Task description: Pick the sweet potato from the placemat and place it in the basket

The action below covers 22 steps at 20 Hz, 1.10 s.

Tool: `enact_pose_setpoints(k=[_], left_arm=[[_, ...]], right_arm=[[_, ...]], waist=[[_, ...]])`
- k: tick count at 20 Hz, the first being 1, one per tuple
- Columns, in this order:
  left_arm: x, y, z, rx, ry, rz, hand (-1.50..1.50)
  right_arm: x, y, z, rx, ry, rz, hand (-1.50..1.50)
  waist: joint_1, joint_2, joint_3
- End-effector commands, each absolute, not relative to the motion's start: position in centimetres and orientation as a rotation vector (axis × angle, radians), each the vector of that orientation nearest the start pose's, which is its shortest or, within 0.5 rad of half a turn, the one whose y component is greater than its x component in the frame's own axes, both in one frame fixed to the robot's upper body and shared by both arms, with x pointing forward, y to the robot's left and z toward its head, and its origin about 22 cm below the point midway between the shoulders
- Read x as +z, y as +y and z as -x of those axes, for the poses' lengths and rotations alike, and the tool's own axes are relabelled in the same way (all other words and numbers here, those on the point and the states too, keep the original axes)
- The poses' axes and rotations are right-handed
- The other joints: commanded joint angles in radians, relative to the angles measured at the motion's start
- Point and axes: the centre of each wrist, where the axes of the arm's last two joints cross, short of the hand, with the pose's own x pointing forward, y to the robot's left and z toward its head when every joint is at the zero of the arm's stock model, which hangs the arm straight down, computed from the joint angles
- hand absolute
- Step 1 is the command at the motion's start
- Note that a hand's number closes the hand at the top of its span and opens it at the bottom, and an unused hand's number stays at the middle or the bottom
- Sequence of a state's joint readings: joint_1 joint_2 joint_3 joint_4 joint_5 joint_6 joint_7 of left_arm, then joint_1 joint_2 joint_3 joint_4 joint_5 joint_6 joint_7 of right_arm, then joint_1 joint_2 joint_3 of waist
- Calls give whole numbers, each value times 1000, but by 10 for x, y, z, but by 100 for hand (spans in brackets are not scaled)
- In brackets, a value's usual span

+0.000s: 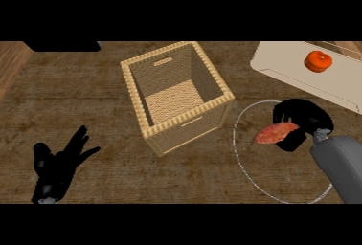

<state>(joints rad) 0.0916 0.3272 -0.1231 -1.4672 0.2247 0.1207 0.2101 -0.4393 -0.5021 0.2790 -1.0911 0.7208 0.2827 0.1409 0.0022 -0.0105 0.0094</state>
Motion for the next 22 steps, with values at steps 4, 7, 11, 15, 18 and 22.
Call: enact_pose_setpoints(k=[4, 7, 11, 15, 18, 22], left_arm=[[-42, 295, -201, -69, -1034, -139, 0], [-40, 287, -207, -66, -1034, -114, 0], [-43, 286, -210, -60, -1030, -132, 0], [-40, 295, -207, -52, -1017, -137, 0], [-43, 294, -199, -37, -1024, -133, 0], [-41, 297, -206, -40, -1023, -136, 0]], right_arm=[[12, -82, -272, 1625, -1250, 532, 150], [24, -21, -236, 1738, -1303, 531, 150], [28, 3, -177, 1712, -1345, 600, 150], [50, 8, -140, 1466, -1459, 527, 150], [77, -6, -134, 1057, -1598, 316, 150], [117, -6, -115, 862, -1809, 260, 150]], waist=[[40, -6, -15], [53, -8, -15], [31, -3, -11], [41, 2, -9], [36, 5, -3], [14, -4, -9]])
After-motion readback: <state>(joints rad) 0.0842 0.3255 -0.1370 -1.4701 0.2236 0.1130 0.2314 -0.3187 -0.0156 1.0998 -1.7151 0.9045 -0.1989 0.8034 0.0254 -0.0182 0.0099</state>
